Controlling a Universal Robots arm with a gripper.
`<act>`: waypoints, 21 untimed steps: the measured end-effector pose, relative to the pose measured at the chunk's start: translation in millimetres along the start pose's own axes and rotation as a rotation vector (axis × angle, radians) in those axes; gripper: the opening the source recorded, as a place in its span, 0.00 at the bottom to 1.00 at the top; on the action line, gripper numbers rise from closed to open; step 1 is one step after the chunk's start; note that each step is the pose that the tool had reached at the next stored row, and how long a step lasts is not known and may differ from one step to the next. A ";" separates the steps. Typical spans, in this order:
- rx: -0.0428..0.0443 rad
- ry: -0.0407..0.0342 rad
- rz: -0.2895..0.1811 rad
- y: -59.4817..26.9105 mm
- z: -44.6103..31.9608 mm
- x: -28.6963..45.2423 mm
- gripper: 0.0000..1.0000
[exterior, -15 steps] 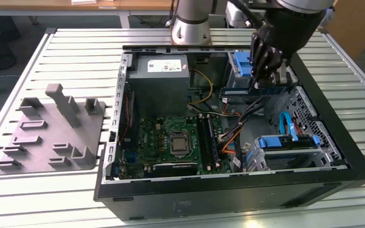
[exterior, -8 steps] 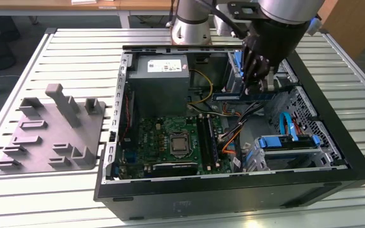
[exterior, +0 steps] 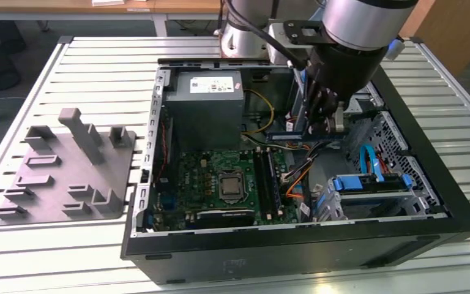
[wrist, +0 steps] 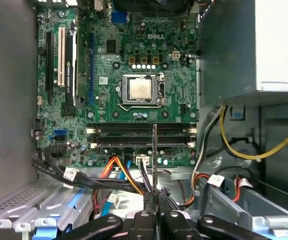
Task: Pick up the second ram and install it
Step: 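Pick up the second ram and move it above second insertion slot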
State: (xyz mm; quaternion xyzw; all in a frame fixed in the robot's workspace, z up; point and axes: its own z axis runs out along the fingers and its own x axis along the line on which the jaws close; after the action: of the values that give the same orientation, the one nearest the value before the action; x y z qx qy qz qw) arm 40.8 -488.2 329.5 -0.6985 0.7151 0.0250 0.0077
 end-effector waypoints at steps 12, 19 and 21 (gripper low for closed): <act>0.0000 0.0005 0.000 -0.3 17.0 2.4 0.14; 0.0001 0.0001 0.000 0.8 17.6 2.4 0.14; 0.0001 -0.0001 0.000 2.4 18.5 2.8 0.14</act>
State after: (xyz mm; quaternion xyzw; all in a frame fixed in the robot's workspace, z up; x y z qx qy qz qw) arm 37.9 -490.1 311.0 -0.6985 0.7151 0.0250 0.0078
